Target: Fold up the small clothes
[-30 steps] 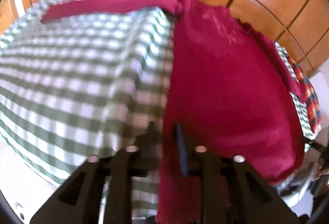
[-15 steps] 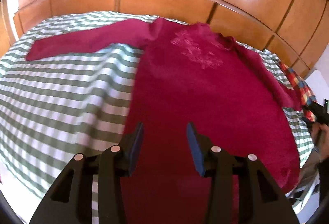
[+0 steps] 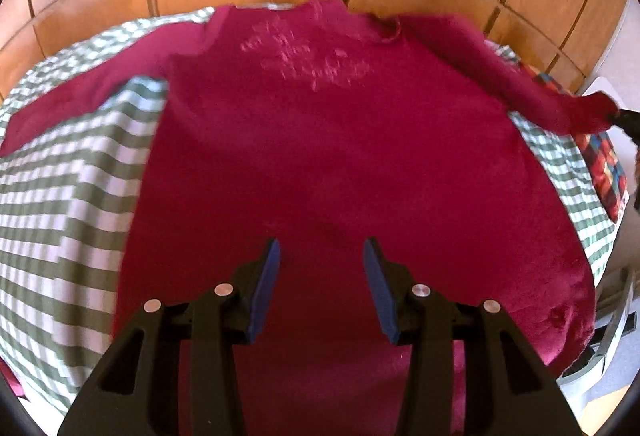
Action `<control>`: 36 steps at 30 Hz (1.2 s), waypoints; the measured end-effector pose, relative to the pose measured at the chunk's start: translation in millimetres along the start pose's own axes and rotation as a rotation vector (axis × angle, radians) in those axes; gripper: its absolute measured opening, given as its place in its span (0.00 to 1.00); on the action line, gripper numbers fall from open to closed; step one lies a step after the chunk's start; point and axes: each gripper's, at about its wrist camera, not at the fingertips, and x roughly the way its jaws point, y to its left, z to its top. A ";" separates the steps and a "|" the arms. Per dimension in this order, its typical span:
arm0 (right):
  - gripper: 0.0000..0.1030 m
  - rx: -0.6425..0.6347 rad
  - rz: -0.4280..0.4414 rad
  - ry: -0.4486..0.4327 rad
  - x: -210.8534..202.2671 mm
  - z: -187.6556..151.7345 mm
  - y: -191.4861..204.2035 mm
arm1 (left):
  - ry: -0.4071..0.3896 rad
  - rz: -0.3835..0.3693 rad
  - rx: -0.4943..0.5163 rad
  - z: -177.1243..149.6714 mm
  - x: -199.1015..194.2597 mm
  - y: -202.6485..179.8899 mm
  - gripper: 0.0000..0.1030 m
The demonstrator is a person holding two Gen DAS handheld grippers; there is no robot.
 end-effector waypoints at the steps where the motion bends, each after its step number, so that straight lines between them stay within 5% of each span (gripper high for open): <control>1: 0.05 0.007 -0.043 0.010 9.4 0.1 -8.5 | 0.010 0.006 0.003 -0.7 5.2 -1.8 0.44; 6: 0.06 0.084 -0.064 0.167 64.4 -21.8 -35.2 | 0.006 0.007 0.011 -1.7 9.1 -3.5 0.49; 8: 0.24 0.104 -0.065 0.181 71.1 -28.4 -33.9 | 0.006 -0.004 -0.001 -0.5 8.4 -1.7 0.49; 10: 0.78 0.150 -0.050 0.171 63.8 -30.5 -37.2 | 0.001 -0.015 -0.013 0.7 4.8 1.1 0.50; 11: 0.84 0.169 -0.052 0.154 57.4 -29.6 -40.7 | -0.003 -0.017 -0.017 1.2 2.5 5.1 0.50; 14: 0.84 0.171 -0.043 0.100 33.3 -25.9 -37.2 | -0.033 -0.031 -0.067 2.4 -11.9 23.7 0.50; 18: 0.89 0.114 0.083 0.065 -4.8 -27.0 2.6 | -0.091 -0.014 -0.235 2.9 -33.2 80.5 0.52; 25: 0.89 -0.142 0.448 0.128 -55.1 -82.7 166.2 | -0.186 0.216 -0.605 -11.2 -64.0 225.1 0.56; 29: 0.89 -0.307 0.592 0.174 -79.3 -130.6 261.2 | -0.226 0.238 -0.783 -15.9 -71.3 297.1 0.57; 36: 0.89 -0.461 0.622 0.244 -83.6 -196.2 350.3 | -0.224 0.373 -0.799 22.9 -58.0 370.6 0.57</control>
